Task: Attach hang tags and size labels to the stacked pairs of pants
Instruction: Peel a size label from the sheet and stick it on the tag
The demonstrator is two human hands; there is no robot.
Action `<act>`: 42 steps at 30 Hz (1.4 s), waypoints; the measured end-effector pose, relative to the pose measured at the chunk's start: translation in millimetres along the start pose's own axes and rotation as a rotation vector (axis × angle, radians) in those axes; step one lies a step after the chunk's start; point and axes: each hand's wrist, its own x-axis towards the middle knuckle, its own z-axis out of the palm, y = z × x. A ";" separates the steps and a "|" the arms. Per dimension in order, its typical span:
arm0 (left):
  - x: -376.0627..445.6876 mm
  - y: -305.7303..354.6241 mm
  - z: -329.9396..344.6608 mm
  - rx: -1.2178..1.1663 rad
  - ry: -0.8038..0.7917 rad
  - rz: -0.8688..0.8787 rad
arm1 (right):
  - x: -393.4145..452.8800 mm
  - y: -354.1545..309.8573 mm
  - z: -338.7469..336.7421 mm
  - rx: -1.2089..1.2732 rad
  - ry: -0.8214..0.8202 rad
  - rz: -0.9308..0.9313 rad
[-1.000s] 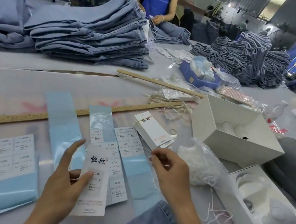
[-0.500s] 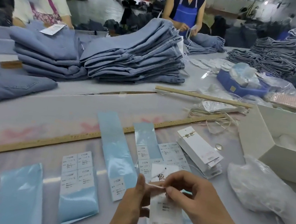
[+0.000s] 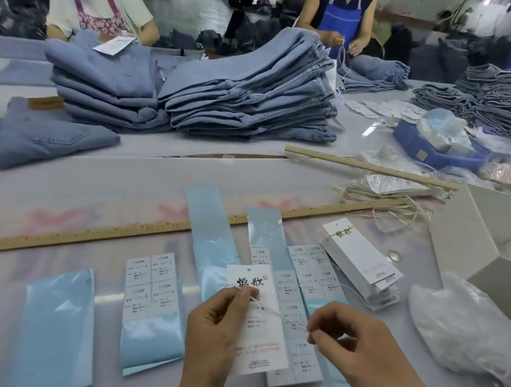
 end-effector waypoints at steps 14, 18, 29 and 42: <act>-17.5 -12.4 4.9 0.862 -0.241 0.798 | 5.3 -15.9 15.2 -0.094 0.218 -0.180; -20.8 -10.3 6.2 0.947 -0.266 0.889 | 4.9 -16.5 21.2 -0.060 0.043 -0.155; -23.5 -7.5 5.1 0.852 -0.278 0.777 | 3.1 -15.0 15.3 0.516 0.044 -0.135; -29.1 -4.3 11.9 0.360 -0.343 0.235 | 6.3 -8.8 15.8 0.074 0.375 -0.170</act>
